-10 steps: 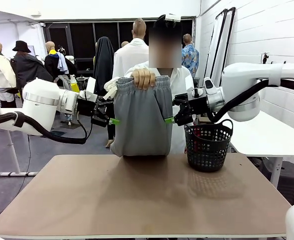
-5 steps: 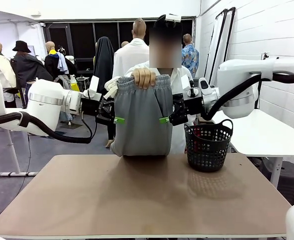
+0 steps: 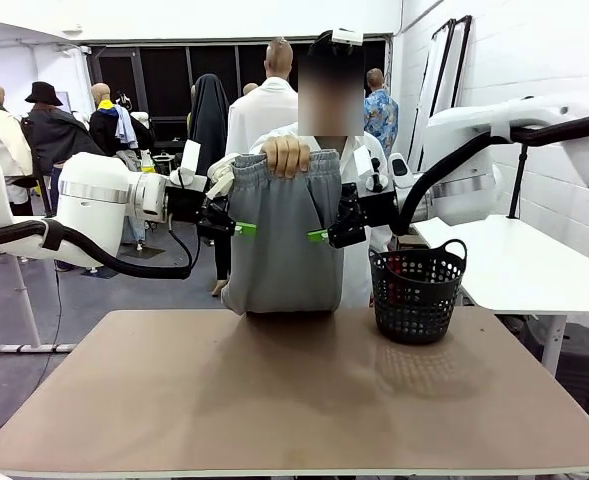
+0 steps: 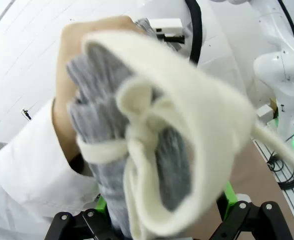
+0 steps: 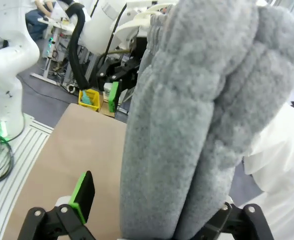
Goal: Fold the training pants.
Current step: Grab both ends of the Training pants handed by a person.
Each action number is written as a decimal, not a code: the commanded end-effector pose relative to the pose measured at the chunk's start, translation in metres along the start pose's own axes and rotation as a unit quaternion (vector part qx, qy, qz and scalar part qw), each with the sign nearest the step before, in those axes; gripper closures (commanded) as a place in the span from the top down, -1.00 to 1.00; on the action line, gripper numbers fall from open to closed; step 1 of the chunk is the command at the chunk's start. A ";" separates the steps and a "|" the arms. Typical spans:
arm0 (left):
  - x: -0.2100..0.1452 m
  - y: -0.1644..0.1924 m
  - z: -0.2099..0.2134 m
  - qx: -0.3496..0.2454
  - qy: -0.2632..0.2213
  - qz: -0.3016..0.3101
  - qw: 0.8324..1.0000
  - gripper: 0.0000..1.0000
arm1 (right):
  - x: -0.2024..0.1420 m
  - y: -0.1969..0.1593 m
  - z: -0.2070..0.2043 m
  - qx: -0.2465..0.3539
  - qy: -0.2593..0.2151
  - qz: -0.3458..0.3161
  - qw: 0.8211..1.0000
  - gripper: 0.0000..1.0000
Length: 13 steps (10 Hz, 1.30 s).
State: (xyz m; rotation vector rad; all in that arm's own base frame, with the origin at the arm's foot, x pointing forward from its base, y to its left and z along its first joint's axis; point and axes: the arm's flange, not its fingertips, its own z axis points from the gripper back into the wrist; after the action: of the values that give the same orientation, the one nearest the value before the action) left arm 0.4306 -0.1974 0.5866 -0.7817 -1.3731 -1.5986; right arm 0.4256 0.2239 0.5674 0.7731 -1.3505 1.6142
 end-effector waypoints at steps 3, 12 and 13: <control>0.008 0.010 0.004 0.008 -0.036 0.050 0.998 1.00 | 0.009 0.003 0.008 0.001 0.001 0.032 0.999 1.00; -0.002 0.020 -0.001 -0.010 -0.035 0.061 0.997 0.30 | 0.014 -0.005 0.012 0.016 -0.094 0.000 0.995 -0.21; -0.002 0.021 -0.001 -0.011 -0.036 0.062 0.997 -0.10 | 0.014 -0.008 0.012 0.009 -0.099 -0.009 0.995 -0.61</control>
State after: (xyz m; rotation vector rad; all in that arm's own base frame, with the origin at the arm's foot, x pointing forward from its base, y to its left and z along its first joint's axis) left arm 0.4452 -0.1979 0.5904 -0.9152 -1.3354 -1.4915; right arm 0.4189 0.2113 0.5810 0.9440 -1.4371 1.6016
